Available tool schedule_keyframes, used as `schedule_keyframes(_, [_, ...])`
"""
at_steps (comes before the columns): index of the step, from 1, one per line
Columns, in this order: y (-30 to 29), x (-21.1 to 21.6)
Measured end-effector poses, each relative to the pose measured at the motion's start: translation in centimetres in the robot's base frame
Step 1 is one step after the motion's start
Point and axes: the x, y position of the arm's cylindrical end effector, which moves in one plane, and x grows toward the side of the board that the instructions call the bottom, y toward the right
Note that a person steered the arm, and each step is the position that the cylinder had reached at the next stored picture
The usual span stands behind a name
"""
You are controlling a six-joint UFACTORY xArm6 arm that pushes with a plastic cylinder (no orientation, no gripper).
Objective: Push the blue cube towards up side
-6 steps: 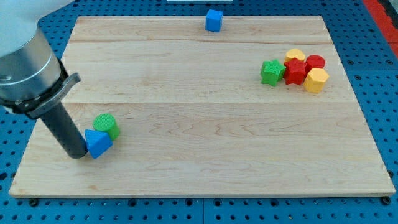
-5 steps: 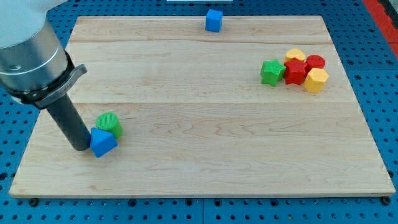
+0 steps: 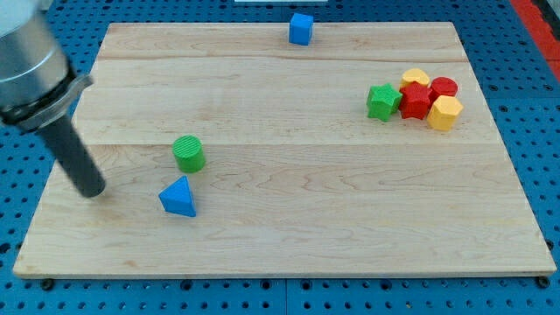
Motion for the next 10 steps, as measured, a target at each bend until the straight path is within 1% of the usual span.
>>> schedule_keyframes(1, [1.4, 6.7])
schedule_keyframes(2, [5.9, 7.1])
schedule_keyframes(3, [10.5, 5.4])
schedule_keyframes(4, [13.7, 3.7])
schedule_keyframes(5, [13.8, 1.0])
schedule_keyframes(6, [12.5, 0.2])
schedule_keyframes(7, [10.1, 0.2])
schedule_keyframes(9, [8.3, -0.5])
schedule_keyframes(10, [6.2, -0.6])
